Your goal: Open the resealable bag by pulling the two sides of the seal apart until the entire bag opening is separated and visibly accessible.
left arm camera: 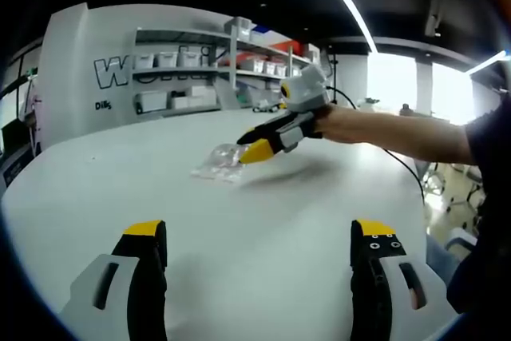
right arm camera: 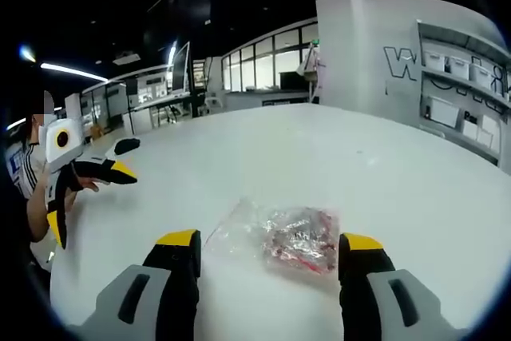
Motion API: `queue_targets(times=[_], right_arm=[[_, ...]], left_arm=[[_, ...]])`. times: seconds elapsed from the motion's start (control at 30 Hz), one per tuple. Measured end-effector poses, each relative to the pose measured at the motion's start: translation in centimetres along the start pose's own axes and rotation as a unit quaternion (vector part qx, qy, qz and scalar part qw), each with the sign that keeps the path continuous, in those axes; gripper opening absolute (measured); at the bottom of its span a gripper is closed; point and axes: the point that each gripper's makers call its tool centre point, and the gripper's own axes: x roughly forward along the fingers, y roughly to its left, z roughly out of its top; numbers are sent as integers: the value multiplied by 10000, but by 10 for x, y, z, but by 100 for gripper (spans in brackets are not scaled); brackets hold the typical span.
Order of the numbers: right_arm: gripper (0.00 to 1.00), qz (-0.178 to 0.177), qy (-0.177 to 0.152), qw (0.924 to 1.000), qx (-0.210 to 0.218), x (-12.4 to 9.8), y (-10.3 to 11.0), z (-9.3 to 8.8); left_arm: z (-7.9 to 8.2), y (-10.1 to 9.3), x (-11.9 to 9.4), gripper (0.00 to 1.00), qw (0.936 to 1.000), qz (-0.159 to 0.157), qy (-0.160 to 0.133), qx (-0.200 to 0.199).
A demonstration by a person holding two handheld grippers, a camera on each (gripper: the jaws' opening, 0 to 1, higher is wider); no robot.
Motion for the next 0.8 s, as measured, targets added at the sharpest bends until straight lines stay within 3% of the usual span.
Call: queue_targets(times=[0.8], right_arm=[[66, 37, 78, 9999, 64, 9, -3, -1]], left_arm=[[-1, 1, 1, 94, 10000, 3, -1, -16]])
